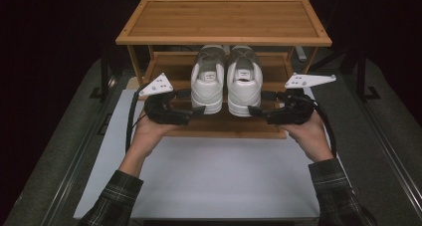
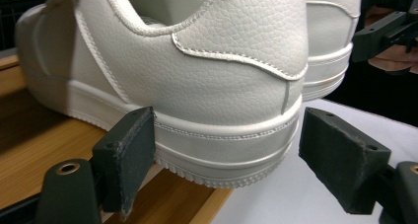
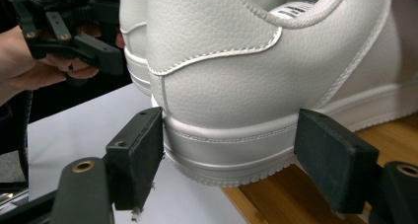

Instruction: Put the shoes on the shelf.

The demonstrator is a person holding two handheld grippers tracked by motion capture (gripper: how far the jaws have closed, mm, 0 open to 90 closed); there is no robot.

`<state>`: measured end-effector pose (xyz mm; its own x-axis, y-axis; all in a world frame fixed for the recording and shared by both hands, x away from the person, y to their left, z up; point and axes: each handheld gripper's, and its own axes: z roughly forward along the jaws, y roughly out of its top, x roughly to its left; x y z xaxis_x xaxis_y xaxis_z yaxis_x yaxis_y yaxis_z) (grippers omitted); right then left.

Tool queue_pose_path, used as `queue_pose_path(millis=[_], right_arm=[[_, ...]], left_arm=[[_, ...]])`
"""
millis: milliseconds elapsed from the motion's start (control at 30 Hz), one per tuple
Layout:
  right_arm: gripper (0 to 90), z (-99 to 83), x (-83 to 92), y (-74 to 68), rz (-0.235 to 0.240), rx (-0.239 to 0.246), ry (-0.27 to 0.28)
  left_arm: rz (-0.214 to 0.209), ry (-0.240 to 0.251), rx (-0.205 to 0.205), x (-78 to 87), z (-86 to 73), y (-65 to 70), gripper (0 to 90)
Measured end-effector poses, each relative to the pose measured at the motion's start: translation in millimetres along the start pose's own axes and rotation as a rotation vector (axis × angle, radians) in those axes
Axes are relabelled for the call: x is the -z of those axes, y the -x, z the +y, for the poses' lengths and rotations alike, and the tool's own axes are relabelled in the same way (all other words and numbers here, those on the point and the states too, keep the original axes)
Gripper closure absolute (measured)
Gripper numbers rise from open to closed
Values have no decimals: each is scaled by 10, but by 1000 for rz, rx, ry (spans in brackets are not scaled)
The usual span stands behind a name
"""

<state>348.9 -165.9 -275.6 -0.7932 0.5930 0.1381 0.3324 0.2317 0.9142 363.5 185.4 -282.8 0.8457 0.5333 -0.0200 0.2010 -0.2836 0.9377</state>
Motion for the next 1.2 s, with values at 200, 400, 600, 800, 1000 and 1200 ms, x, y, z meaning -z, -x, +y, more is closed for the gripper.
queue_pose_path(millis=[200, 400, 600, 800, 1000, 1200], right_arm=[[284, 23, -56, -46, -6, 15, -10], [259, -33, 33, 22, -18, -2, -13], [220, -118, 170, 46, -49, -6, -40], [185, -252, 304, 56, -92, -17, -73], [151, -448, 441, 60, -123, -37, -94], [135, -692, 529, 62, -162, -58, -131]], left_arm=[[6, -15, -12, -23, 8, 25, 192], [14, -48, -7, 95, -50, -15, 182], [33, -72, -6, 327, -155, -60, 176], [55, -103, -7, 573, -280, -69, 161], [88, -137, -6, 774, -489, -34, 154], [120, -174, 11, 952, -775, 10, 149]])
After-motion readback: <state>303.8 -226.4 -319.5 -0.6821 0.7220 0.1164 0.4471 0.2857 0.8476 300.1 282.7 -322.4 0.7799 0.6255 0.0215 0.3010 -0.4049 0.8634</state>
